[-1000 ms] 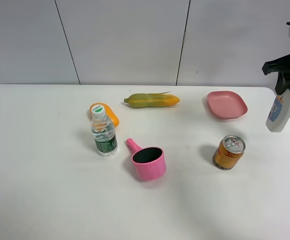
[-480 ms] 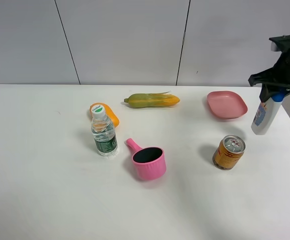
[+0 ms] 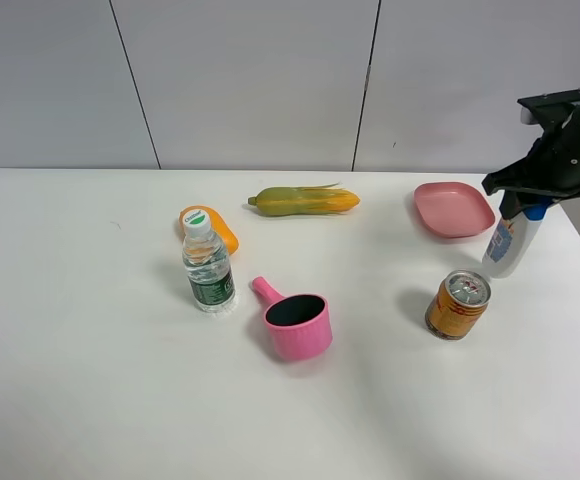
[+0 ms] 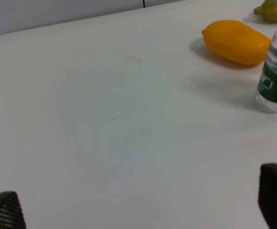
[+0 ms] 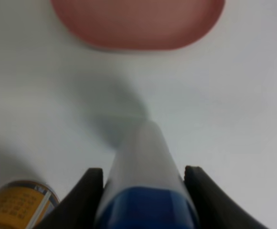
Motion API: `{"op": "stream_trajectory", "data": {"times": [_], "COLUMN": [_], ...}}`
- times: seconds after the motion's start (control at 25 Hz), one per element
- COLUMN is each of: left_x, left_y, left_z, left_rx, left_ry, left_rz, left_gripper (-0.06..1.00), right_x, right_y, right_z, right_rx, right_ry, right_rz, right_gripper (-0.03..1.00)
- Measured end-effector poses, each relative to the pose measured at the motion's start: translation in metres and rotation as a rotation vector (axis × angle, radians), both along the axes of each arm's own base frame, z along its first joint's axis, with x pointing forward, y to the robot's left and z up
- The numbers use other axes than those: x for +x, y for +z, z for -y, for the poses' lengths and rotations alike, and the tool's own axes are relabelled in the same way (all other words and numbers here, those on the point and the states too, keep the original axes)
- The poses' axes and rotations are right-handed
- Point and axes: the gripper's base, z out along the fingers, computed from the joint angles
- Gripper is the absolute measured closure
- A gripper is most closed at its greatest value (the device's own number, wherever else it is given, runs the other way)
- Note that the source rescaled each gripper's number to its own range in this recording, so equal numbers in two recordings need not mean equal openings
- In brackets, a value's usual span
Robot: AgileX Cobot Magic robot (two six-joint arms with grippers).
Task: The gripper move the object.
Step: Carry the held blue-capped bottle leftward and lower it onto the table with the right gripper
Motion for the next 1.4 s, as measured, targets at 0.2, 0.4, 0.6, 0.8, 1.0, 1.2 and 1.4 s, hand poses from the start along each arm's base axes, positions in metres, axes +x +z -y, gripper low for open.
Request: {"op": "stream_trajectory", "data": {"times": [0.2, 0.4, 0.6, 0.8, 1.0, 1.2, 1.4], "left_x": [0.000, 0.000, 0.000, 0.000, 0.000, 0.000, 0.000], "left_y": [0.000, 0.000, 0.000, 0.000, 0.000, 0.000, 0.000], "left_z": [0.000, 0.000, 0.000, 0.000, 0.000, 0.000, 0.000], "left_rx": [0.000, 0.000, 0.000, 0.000, 0.000, 0.000, 0.000], "left_ry": [0.000, 0.000, 0.000, 0.000, 0.000, 0.000, 0.000], "left_rz": [0.000, 0.000, 0.000, 0.000, 0.000, 0.000, 0.000], "left_gripper": [-0.06, -0.06, -0.06, -0.06, -0.06, -0.06, -0.06], "right_x": [0.002, 0.004, 0.004, 0.007, 0.009, 0.010, 0.010], "right_y": [0.001, 0.001, 0.000, -0.011, -0.016, -0.017, -0.017], "right_z": [-0.002, -0.005, -0.006, -0.006, -0.006, -0.006, -0.006], "right_rx": [0.008, 0.027, 0.039, 0.038, 0.038, 0.037, 0.033], "right_ry": [0.042, 0.084, 0.100, 0.110, 0.123, 0.126, 0.129], "right_rz": [0.021, 0.043, 0.039, 0.008, -0.004, -0.004, 0.000], "right_gripper": [0.97, 0.97, 0.97, 0.97, 0.97, 0.97, 0.97]}}
